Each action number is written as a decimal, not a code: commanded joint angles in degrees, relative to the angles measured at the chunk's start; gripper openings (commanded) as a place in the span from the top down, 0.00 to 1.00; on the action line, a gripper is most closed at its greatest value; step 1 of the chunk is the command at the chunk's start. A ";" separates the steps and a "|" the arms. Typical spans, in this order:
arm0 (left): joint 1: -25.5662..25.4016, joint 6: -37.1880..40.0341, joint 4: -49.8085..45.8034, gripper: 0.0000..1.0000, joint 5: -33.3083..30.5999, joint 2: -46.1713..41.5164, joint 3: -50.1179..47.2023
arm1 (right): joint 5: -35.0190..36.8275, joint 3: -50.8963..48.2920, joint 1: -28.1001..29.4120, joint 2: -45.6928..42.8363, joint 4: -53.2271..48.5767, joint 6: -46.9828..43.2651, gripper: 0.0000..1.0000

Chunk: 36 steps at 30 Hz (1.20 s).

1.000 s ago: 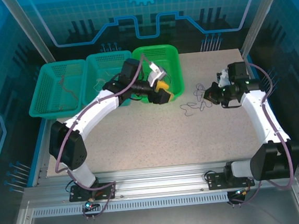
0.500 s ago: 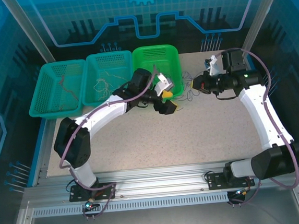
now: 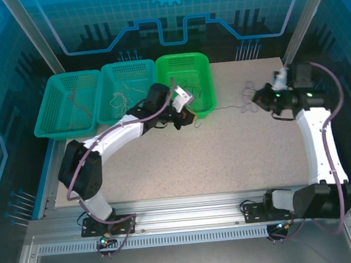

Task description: Untangle the cables

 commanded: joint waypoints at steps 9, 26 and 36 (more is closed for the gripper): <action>5.15 -4.79 -0.43 1.00 -0.92 -12.18 -4.50 | 11.90 -12.32 -13.45 -1.68 -3.56 4.19 1.00; 16.15 -15.65 0.19 1.00 -14.54 -24.67 -18.24 | 22.45 -19.97 -26.97 -2.91 0.42 10.91 1.00; 27.77 -20.79 -11.31 1.00 -25.46 -40.05 -26.22 | 24.64 -12.92 -30.41 1.54 2.58 13.19 1.00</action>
